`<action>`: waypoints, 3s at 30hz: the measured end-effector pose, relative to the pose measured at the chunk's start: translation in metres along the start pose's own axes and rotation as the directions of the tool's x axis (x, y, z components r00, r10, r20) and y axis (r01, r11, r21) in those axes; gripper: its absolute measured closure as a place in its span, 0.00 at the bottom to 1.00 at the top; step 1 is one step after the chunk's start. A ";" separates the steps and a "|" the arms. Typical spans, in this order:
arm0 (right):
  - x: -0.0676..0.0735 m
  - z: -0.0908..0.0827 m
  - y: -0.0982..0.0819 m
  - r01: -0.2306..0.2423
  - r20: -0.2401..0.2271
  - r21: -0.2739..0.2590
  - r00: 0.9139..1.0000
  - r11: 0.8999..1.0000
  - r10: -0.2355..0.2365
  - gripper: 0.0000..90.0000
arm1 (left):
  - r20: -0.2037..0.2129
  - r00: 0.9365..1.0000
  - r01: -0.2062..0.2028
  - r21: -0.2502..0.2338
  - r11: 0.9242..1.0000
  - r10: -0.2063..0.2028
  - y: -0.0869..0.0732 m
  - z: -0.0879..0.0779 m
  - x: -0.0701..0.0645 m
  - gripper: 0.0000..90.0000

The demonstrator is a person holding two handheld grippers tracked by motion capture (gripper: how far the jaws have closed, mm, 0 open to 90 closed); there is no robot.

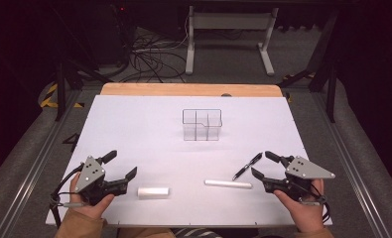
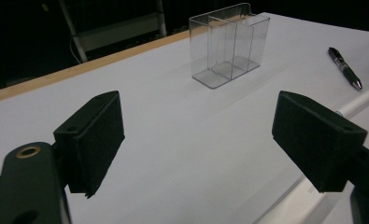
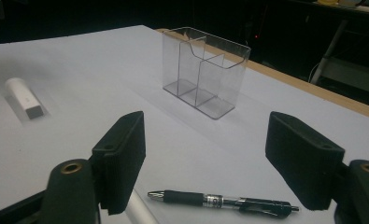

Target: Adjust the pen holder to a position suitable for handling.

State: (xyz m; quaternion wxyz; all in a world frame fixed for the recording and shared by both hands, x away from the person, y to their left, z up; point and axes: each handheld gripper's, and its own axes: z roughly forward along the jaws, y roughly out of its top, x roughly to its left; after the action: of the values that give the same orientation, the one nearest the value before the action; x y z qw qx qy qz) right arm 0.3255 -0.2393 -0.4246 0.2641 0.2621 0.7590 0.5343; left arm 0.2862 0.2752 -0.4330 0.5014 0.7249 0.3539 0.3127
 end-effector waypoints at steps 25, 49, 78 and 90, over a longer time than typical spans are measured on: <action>0.002 0.006 0.006 0.024 -0.019 0.013 1.000 1.000 -0.024 0.34 | 0.000 1.000 0.007 -0.002 1.000 -0.007 0.001 -0.001 0.000 0.20; -0.001 0.029 0.041 0.110 -0.143 0.080 0.985 0.991 -0.097 0.40 | -0.010 1.000 0.008 -0.007 1.000 -0.008 0.002 -0.002 0.000 0.20; -0.018 0.083 0.092 0.149 -0.195 0.156 0.974 0.976 -0.118 0.45 | -0.011 1.000 0.010 -0.005 1.000 -0.010 0.002 -0.002 0.002 0.20; -0.018 0.093 0.103 0.201 -0.212 0.172 0.964 0.964 -0.164 0.48 | -0.014 1.000 0.009 -0.010 1.000 -0.009 0.002 -0.002 0.003 0.20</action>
State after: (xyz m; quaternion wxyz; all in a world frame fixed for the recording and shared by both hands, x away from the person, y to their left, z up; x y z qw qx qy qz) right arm 0.4136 -0.1585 -0.3515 0.2101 0.1612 0.8502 0.4550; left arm 0.2864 0.2780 -0.4306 0.5039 0.7187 0.3592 0.3170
